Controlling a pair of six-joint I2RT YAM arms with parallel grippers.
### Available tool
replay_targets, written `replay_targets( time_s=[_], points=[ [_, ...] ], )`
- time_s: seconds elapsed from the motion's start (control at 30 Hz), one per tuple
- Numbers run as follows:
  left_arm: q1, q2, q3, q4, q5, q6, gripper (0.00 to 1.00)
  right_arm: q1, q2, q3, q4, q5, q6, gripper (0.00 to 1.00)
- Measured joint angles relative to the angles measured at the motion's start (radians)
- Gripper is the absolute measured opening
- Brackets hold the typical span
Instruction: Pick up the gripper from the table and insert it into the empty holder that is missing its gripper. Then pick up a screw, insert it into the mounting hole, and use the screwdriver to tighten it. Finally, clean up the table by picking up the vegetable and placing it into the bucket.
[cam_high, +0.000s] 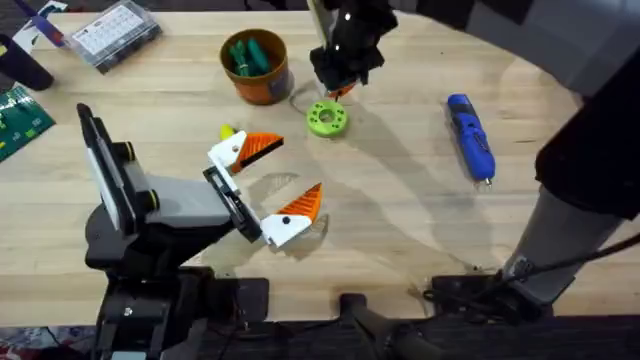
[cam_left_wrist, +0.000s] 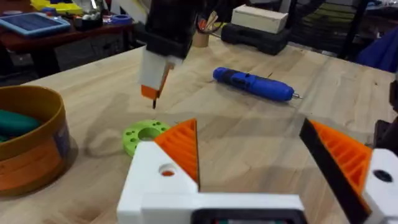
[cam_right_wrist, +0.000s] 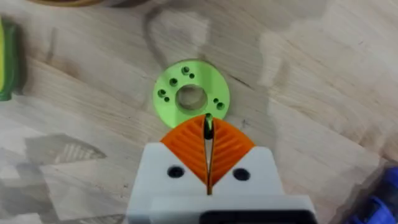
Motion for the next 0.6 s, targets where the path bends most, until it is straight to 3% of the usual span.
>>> replay_targets(
  time_s=[0.6],
  points=[
    [0.0, 0.0, 0.0, 0.0, 0.0, 0.0, 0.987, 0.074, 0.0, 0.325, -0.273, -0.026, -0.004, 0.007]
  ],
)
